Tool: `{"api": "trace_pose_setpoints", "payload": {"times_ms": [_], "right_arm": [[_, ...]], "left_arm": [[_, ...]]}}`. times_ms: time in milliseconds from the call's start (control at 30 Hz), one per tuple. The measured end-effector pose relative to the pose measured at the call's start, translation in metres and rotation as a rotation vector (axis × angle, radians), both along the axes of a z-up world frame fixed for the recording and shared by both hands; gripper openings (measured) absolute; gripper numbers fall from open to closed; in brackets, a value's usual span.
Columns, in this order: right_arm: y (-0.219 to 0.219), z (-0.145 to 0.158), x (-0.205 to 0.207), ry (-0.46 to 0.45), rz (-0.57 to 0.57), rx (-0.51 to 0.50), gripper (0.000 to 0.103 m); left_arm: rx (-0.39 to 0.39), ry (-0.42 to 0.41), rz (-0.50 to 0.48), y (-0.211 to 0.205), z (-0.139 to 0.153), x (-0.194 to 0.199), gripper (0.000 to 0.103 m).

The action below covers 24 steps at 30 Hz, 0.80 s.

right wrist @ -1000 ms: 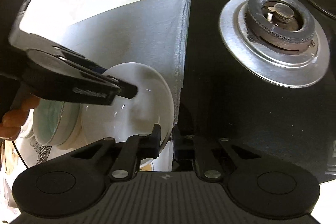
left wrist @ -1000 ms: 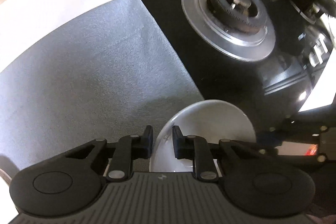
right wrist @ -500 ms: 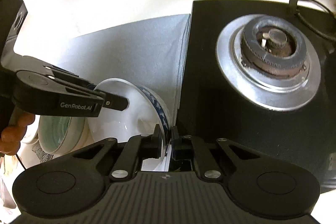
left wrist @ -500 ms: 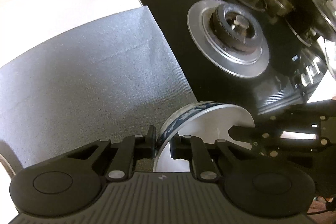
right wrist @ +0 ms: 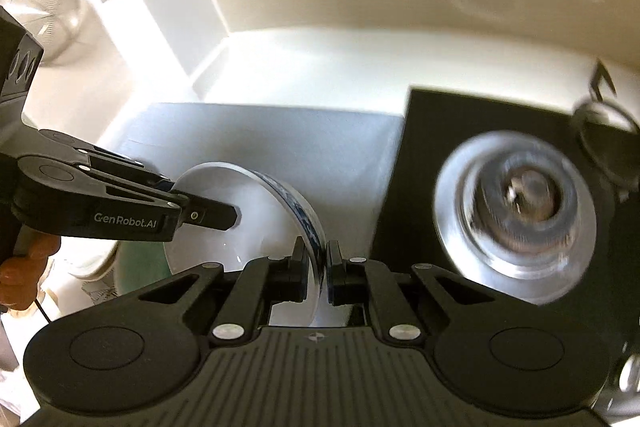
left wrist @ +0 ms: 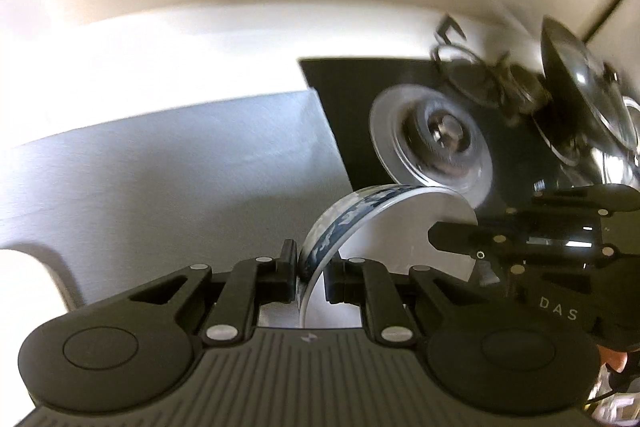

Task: Organize plates and bowls
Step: 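Carry the blue-banded bowl and lower it into the blue swirl bowl with both grippers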

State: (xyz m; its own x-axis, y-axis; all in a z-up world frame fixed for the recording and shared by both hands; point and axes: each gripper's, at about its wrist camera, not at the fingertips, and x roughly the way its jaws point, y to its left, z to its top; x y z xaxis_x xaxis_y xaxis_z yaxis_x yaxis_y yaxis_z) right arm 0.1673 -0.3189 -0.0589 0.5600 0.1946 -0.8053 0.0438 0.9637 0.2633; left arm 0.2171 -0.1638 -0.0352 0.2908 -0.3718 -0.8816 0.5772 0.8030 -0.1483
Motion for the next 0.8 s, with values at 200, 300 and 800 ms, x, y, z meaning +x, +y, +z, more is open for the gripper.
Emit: {"api": "trace_pose_setpoints", "payload": {"times_ms": [200,300,800], "right_arm": [[0.021,0.027,0.019,-0.048,0.113,-0.013,0.009],[0.036,0.033,0.027,-0.050,0.175,0.000,0.009],[0.106,0.001,0.071,0.138,0.393,0.095,0.010]], "left_arm": [[-0.009,-0.033,0.114,0.037,0.026,-0.004,0.014],[0.009,-0.031,0.167,0.056,0.033,-0.009,0.014],[0.098,0.146,0.304,0.125,-0.009,0.001,0.014]]}}
